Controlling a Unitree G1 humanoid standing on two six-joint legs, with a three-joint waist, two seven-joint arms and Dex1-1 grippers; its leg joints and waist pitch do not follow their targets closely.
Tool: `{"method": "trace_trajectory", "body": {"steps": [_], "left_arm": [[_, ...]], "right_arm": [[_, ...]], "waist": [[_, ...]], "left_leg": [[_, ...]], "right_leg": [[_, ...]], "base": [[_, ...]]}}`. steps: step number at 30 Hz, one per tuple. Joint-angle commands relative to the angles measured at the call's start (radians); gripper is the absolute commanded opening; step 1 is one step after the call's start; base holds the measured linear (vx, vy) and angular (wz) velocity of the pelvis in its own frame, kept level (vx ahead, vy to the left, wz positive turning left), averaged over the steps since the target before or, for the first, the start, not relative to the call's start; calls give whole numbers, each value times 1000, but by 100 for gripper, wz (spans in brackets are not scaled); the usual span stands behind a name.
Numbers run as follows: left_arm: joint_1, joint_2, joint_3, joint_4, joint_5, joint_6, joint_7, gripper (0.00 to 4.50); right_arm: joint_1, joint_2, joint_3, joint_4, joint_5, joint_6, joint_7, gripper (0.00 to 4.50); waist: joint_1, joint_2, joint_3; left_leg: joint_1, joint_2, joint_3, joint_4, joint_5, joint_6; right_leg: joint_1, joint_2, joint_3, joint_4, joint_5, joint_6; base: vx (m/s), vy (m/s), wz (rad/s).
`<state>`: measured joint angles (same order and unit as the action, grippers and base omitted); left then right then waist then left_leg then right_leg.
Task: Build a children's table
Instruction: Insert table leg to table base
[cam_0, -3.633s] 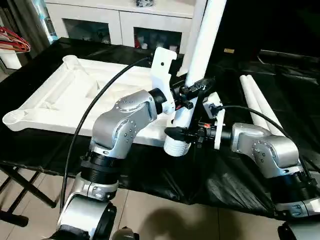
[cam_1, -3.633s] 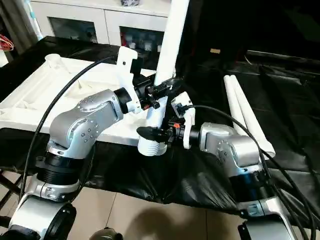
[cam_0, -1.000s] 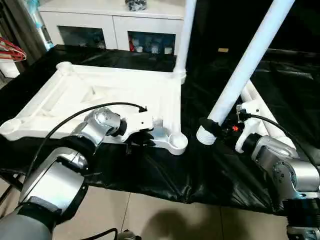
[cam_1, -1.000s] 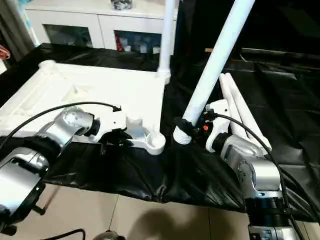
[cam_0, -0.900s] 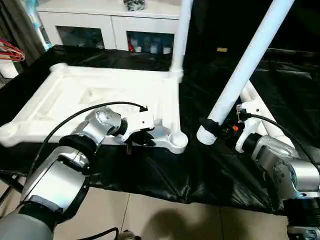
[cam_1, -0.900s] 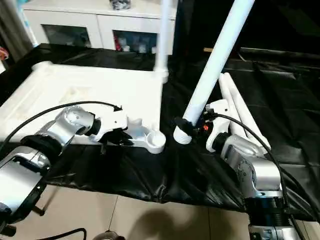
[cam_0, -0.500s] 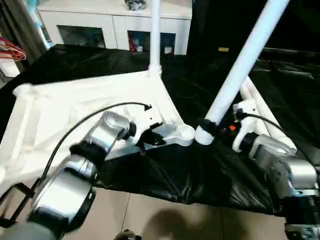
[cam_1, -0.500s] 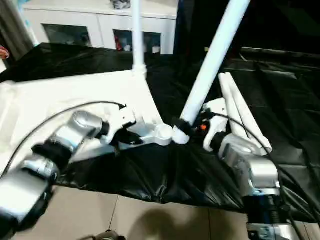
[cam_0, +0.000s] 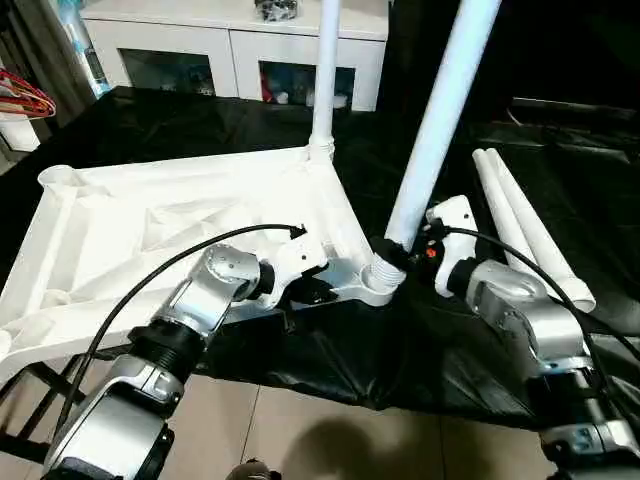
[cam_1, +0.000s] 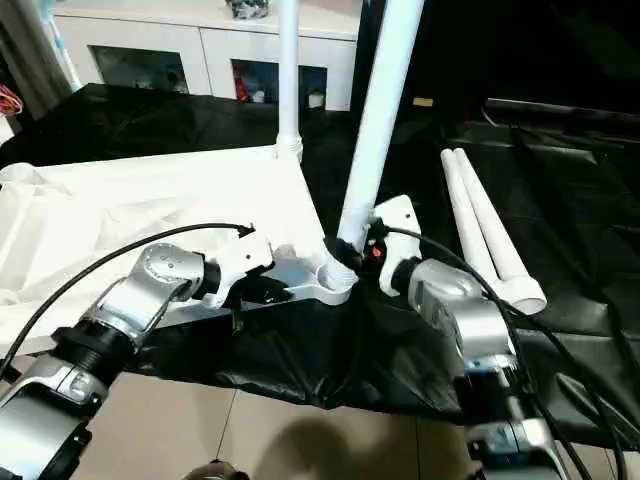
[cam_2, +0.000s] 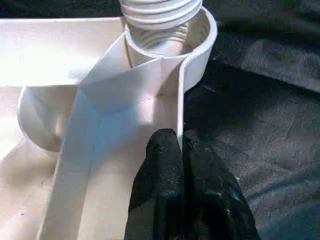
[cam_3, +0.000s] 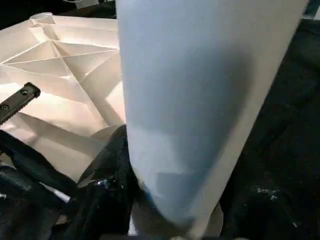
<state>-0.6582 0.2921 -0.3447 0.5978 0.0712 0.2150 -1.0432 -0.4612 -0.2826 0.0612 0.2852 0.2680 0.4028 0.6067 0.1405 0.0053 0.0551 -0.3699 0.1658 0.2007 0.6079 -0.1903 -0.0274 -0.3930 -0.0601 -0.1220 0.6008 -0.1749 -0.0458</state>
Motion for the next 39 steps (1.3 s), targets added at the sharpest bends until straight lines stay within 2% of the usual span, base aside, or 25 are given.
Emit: {"method": "trace_trajectory", "body": {"steps": [1,5,9,11,13,16,17,21,24,26,28,29,31,32,34,35,37,39], "left_arm": [[20,-12,6,-4,-25,17,-7,0],[28,-15,13,-6,-32,25,-10,0],[34,-15,17,-13,-39,26,-19,0],[40,-8,12,-15,-27,2,-13,0],[43,2,10,-14,-14,-26,0,0],[46,8,12,-20,-16,-26,-3,59],[49,14,13,-28,-20,-21,-14,66],[53,35,11,-35,-15,-25,-24,84],[53,52,13,-23,-14,-32,-37,84],[53,56,13,-20,-14,-35,-39,84],[44,66,16,9,-6,-37,-35,84],[44,66,16,9,-6,-37,-35,56],[39,64,22,27,-6,-41,-28,46],[31,59,30,48,-10,-43,-19,36],[26,55,35,62,-14,-44,-19,23],[22,52,33,79,-13,-51,-22,11],[21,52,33,80,-12,-52,-22,2],[21,52,28,87,-11,-55,-28,0]], "right_arm": [[-20,3,4,33,-8,-18,7,189],[-44,16,4,85,-6,-27,16,189],[-55,18,14,99,-10,-21,36,189],[-59,20,16,95,-7,-16,52,189],[-57,19,20,80,-2,-8,64,189],[-57,19,21,77,-1,-7,68,189],[-58,18,20,77,0,-6,70,189],[-56,15,19,74,0,-4,74,189],[-53,12,16,73,-1,-4,79,189],[-52,12,16,74,-2,-4,80,189],[-52,12,14,77,-5,-5,82,189],[-52,12,14,77,-5,-5,82,189],[-51,13,14,77,-4,-4,81,189],[-50,12,17,74,-4,-2,84,189],[-48,12,20,70,-4,2,86,189],[-45,9,26,68,-5,8,93,189],[-45,9,26,68,-5,8,93,189],[-45,4,32,72,-9,14,102,189]], "waist": [[-5,-15,-75],[-7,-16,-74],[-9,-16,-73],[-9,-21,-74],[-9,-21,-74],[-9,-22,-72],[-10,-25,-72],[-15,-23,-71],[-18,-21,-71],[-21,-23,-71],[-25,-20,-70],[-25,-21,-70],[-26,-20,-69],[-25,-17,-68],[-27,-20,-68],[-27,-17,-67],[-28,-19,-65],[-27,-14,-65]], "left_leg": [[16,82,-41,-66,-98,51],[16,82,-42,-68,-105,48],[18,83,-42,-68,-119,44],[18,84,-43,-69,-108,48],[17,84,-42,-68,-106,51],[17,82,-41,-69,-113,48],[18,82,-41,-69,-114,46],[20,85,-44,-72,-130,34],[19,85,-44,-72,-132,31],[19,84,-44,-72,-136,31],[18,83,-44,-72,-138,29],[19,84,-45,-72,-141,29],[21,83,-44,-72,-153,25],[21,82,-45,-72,-155,24],[22,83,-45,-73,-163,22],[23,83,-45,-73,-169,21],[24,82,-46,-74,-187,17],[27,82,-47,-74,-196,13]], "right_leg": [[50,-127,78,-76,-263,-115],[52,-128,78,-75,-261,-118],[52,-127,79,-80,-294,-106],[51,-126,79,-76,-273,-108],[51,-126,80,-75,-268,-106],[51,-128,79,-80,-299,-99],[51,-128,79,-81,-304,-97],[48,-126,79,-81,-306,-99],[50,-127,80,-78,-285,-110],[51,-127,80,-78,-285,-112],[51,-126,80,-79,-283,-115],[51,-127,80,-79,-286,-116],[51,-128,80,-83,-309,-114],[51,-128,79,-84,-314,-113],[51,-128,79,-85,-323,-109],[51,-127,79,-88,-333,-107],[51,-129,79,-92,-365,-101],[51,-130,79,-95,-388,-96]], "base": [[0,0,0],[0,0,0],[0,0,0],[0,0,0],[0,0,0],[0,0,0],[0,0,0],[0,0,0],[0,0,0],[0,0,0],[0,0,0],[0,0,0],[0,0,0],[0,0,0],[0,0,0],[0,0,0],[0,0,0],[0,0,0]]}}
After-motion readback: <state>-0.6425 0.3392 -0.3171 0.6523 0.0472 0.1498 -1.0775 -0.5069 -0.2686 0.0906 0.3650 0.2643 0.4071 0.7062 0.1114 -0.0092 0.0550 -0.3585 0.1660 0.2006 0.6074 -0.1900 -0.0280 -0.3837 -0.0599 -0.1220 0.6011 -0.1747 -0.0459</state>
